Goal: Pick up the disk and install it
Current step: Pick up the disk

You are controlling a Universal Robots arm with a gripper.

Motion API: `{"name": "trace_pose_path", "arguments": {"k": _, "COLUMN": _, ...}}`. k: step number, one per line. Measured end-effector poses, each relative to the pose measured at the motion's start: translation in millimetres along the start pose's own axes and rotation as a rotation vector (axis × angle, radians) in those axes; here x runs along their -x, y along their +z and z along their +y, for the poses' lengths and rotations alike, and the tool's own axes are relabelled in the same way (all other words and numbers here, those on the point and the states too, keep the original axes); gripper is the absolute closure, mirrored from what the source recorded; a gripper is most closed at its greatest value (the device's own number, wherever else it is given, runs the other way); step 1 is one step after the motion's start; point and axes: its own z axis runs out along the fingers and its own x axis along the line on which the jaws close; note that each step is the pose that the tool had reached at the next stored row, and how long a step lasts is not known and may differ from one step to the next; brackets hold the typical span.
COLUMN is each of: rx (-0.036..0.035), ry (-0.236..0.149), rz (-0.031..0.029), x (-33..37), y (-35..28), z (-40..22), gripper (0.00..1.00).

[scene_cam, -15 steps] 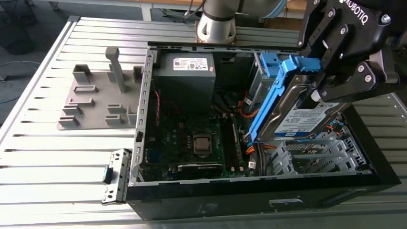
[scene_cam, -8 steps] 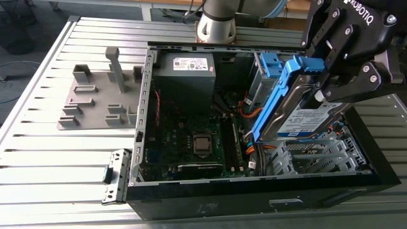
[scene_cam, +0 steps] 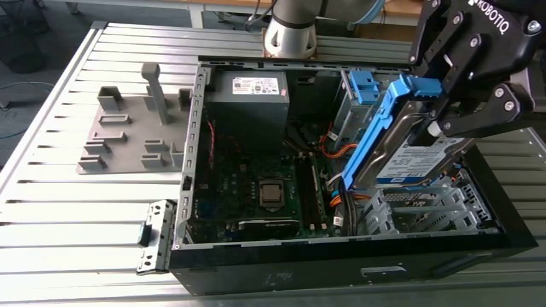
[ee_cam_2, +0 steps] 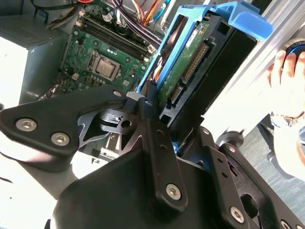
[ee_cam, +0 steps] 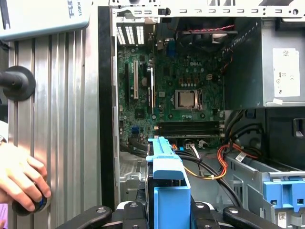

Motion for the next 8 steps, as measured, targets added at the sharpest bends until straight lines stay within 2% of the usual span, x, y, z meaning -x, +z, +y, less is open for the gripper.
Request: {"name": "trace_pose_path", "arguments": {"k": 8, "rx": 0.0, "ry": 0.0, "rz": -0.0001, "x": 0.1, "y": 0.0, "z": -5.2, "gripper": 0.64}}
